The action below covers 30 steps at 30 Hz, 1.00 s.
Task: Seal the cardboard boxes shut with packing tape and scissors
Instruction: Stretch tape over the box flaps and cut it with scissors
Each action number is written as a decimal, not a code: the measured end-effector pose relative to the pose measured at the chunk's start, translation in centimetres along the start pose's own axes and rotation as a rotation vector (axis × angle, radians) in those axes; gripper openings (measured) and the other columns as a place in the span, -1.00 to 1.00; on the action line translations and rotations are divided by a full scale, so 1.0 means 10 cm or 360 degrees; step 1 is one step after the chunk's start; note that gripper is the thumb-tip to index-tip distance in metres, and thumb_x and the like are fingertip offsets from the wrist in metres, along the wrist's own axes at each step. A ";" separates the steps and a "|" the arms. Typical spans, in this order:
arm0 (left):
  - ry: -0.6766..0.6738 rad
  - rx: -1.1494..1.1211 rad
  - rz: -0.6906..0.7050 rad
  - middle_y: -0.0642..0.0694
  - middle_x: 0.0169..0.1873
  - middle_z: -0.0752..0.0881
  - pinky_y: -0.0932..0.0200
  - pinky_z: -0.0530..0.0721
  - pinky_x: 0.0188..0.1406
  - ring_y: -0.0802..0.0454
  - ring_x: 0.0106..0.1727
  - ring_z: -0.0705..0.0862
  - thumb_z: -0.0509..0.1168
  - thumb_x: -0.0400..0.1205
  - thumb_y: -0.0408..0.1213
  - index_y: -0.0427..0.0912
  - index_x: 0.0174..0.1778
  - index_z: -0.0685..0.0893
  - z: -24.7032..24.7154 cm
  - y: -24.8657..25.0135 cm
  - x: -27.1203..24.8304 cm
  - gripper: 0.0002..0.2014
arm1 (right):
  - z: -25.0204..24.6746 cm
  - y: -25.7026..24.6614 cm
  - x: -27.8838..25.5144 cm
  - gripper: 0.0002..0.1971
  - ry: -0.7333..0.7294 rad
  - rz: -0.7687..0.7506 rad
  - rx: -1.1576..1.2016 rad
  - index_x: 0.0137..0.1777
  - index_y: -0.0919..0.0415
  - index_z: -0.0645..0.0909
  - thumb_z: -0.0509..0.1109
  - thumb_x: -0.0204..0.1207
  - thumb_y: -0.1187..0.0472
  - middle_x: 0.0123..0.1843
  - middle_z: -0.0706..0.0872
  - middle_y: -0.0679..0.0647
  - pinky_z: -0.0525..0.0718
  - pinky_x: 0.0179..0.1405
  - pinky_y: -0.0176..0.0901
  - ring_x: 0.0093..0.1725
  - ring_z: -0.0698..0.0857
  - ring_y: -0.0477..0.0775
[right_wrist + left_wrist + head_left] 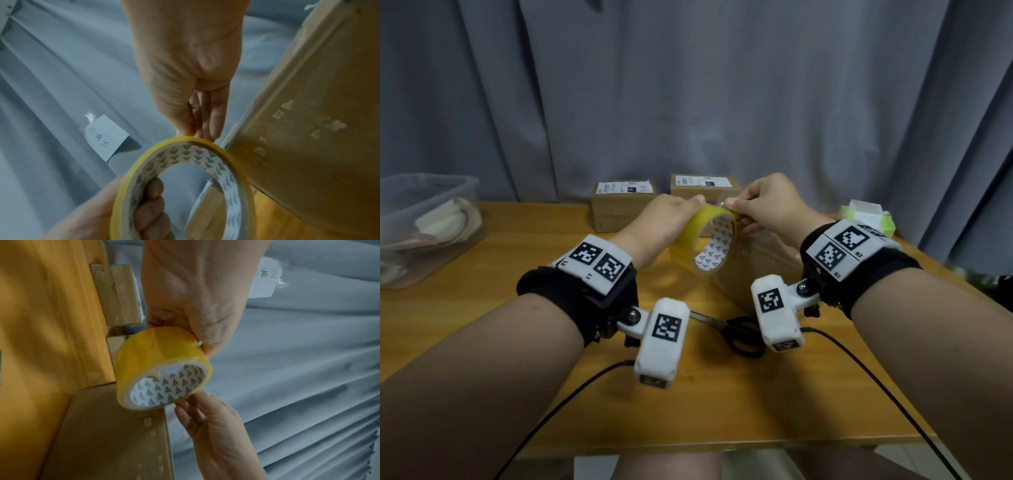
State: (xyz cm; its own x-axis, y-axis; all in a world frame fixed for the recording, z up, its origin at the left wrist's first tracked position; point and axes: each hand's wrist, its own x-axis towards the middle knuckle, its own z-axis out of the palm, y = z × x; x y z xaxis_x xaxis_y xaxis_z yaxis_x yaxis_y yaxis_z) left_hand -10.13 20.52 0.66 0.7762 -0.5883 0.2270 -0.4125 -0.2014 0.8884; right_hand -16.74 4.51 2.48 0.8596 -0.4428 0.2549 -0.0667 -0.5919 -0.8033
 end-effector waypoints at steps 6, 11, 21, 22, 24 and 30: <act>0.0075 0.0797 0.0054 -0.09 -0.61 0.33 0.11 0.30 -0.51 -0.02 -0.56 0.35 0.12 0.71 0.04 -0.21 -0.52 0.35 -0.03 -0.01 0.02 -0.47 | -0.19 -0.14 0.19 -0.81 0.0143 -0.0051 -0.0076 -0.26 0.39 0.70 0.49 0.51 0.26 -0.43 0.73 0.24 0.75 -0.40 -0.14 -0.50 0.69 0.02; 0.0076 0.0745 0.0094 -0.10 -0.54 0.49 0.12 0.36 -0.50 -0.02 -0.51 0.47 0.17 0.70 -0.01 -0.21 -0.31 0.52 0.07 -0.01 0.14 -0.63 | -0.22 0.11 0.31 -0.74 0.0064 0.0122 -0.0303 -0.35 0.37 0.66 0.48 0.51 0.22 -0.46 0.71 0.17 0.65 -0.42 -0.12 -0.50 0.65 0.05; -0.0095 0.0622 0.0152 -0.20 -0.30 0.70 0.18 0.45 -0.56 -0.02 -0.50 0.50 0.18 0.70 -0.17 -0.07 0.09 0.63 0.15 -0.09 0.26 -0.84 | -0.18 0.35 0.40 -0.66 0.0014 0.0391 -0.0246 -0.46 0.22 0.61 0.49 0.52 0.13 -0.66 0.58 -0.04 0.42 -0.54 -0.28 -0.64 0.47 -0.12; -0.0105 0.0620 0.0152 -0.21 -0.28 0.72 0.21 0.43 -0.60 0.00 -0.52 0.49 0.19 0.70 -0.17 -0.05 0.10 0.64 0.16 -0.10 0.27 -0.84 | -0.18 0.37 0.39 -0.65 0.0012 0.0392 -0.0243 -0.47 0.22 0.61 0.49 0.52 0.13 -0.65 0.58 -0.04 0.41 -0.54 -0.28 -0.63 0.47 -0.12; -0.0120 0.0645 0.0158 -0.17 -0.30 0.73 0.27 0.40 -0.67 0.06 -0.58 0.45 0.18 0.70 -0.18 -0.01 0.11 0.66 0.18 -0.12 0.30 -0.83 | -0.18 0.39 0.39 -0.66 0.0006 0.0393 -0.0255 -0.45 0.23 0.62 0.48 0.53 0.12 -0.57 0.60 0.00 0.41 -0.52 -0.28 -0.57 0.47 -0.09; -0.0147 0.0663 0.0127 0.06 -0.50 0.62 0.37 0.35 -0.70 0.15 -0.64 0.38 0.18 0.71 -0.17 0.02 0.14 0.69 0.20 -0.15 0.32 -0.80 | -0.15 0.41 0.39 -0.69 0.0008 0.0390 -0.0286 -0.42 0.25 0.63 0.48 0.53 0.14 -0.50 0.61 0.04 0.53 -0.38 -0.22 -0.50 0.50 -0.06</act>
State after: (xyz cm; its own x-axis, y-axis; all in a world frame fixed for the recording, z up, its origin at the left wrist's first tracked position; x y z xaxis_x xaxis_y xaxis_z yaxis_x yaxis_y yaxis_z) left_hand -8.01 17.36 -0.78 0.6959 -0.6787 0.2348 -0.6415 -0.4403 0.6282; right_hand -14.41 -0.65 1.02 0.8046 -0.5900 0.0681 -0.3607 -0.5766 -0.7331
